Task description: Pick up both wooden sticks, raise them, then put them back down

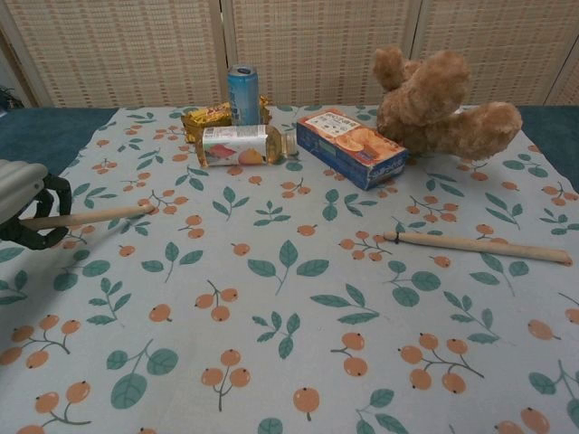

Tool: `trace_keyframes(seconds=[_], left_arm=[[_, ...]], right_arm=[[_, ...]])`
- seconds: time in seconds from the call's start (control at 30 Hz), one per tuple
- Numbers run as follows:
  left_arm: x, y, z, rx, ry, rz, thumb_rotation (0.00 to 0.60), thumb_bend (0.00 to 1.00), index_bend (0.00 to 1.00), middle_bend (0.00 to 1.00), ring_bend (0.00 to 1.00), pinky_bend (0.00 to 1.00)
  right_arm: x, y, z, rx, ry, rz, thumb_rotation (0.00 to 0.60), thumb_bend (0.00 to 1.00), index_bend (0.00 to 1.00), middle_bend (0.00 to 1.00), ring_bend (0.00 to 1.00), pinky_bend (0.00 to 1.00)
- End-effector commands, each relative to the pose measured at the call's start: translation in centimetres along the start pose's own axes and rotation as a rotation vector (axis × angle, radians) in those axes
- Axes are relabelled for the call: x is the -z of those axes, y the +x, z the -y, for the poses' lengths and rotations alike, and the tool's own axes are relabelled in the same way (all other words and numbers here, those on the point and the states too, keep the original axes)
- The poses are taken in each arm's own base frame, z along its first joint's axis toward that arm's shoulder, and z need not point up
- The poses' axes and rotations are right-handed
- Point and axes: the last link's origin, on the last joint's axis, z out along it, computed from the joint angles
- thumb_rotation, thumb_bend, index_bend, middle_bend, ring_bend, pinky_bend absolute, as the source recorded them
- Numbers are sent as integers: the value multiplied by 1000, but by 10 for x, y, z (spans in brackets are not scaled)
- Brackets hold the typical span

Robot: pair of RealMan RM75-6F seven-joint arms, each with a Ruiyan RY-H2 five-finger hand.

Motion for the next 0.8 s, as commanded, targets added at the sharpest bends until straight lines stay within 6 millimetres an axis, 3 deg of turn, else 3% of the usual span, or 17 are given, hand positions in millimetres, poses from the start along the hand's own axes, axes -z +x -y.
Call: trace_keyframes(seconds=[0.03, 0.43, 0.8], left_arm=[[0, -1, 0, 0, -2, 1, 600, 415, 656, 806, 941, 1000], [2, -4, 2, 0, -1, 3, 600, 413, 656, 807, 941, 1000], [3, -4, 5, 13, 5, -2, 600, 416, 656, 808, 941, 1000]], right_arm=[[-22, -7, 11, 8, 20, 16, 600, 267, 310, 289, 826, 1000], [-77, -39, 46, -7, 26, 104, 600, 266, 394, 349, 851, 1000], [-100, -57, 81, 1, 46, 121, 600, 267, 438, 387, 861, 1000]])
